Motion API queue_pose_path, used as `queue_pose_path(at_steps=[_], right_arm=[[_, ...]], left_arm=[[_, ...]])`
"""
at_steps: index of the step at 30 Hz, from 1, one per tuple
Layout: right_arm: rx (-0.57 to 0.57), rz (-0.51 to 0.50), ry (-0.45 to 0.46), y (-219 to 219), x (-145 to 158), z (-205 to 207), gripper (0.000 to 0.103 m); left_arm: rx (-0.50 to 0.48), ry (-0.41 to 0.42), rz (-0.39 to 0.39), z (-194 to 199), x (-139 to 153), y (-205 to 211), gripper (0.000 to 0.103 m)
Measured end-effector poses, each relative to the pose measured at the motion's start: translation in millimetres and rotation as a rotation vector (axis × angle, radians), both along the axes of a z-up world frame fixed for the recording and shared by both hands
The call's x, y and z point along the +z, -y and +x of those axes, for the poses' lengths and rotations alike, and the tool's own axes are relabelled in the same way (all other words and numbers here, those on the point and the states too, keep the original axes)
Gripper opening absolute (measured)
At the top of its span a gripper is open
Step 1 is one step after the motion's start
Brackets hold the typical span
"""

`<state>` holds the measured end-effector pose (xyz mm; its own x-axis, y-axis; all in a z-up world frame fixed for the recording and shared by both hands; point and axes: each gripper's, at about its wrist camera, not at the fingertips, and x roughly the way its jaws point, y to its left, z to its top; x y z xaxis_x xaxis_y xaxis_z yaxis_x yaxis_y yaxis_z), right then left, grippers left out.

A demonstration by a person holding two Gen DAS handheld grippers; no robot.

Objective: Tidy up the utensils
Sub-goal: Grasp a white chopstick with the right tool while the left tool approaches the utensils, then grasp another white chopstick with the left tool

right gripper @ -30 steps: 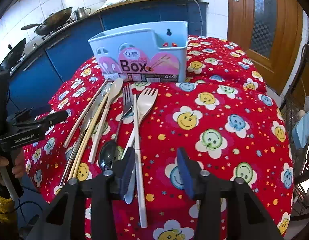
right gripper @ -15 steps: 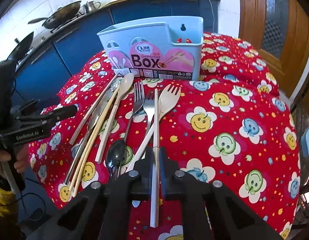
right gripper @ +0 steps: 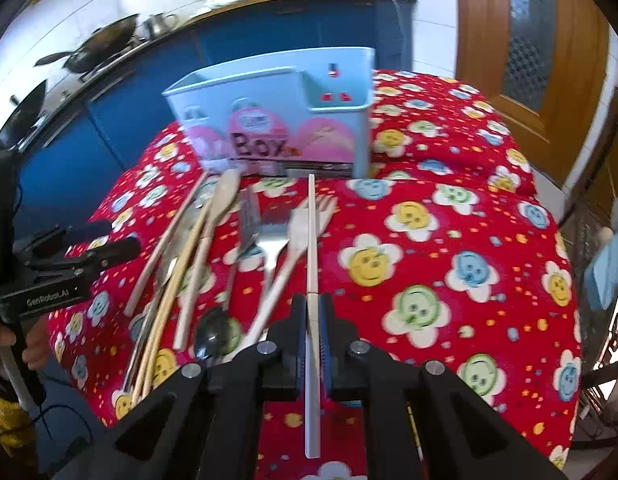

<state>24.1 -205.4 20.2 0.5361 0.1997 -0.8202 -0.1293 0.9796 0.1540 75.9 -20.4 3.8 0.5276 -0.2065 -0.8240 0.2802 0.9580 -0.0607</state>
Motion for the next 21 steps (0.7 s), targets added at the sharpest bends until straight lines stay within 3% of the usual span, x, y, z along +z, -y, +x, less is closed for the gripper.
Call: queue_pose_path(at_steps=[4,7,10,16,21], right_arm=[[-0.019,-0.020,-0.069,9,-9,11,0.008],[-0.009,-0.019,-0.112,10,-13,19,0.008],[0.007,-0.041,-0.134,9,-13,24,0.008],[0.036,-0.079,-0.174,4,-15,33,0.008],[0.047,-0.071,-0.229,5,-16,45,0.008]], left_arm=[[-0.059,-0.094,-0.042,14,-4,10,0.036],[-0.067,-0.158,-0.042,26,-9,15,0.022],[-0.073,-0.185,-0.012,32,-11,18,0.018],[-0.090,-0.252,-0.004,41,-18,24,0.018],[-0.097,-0.283,0.054,53,-21,39,0.017]])
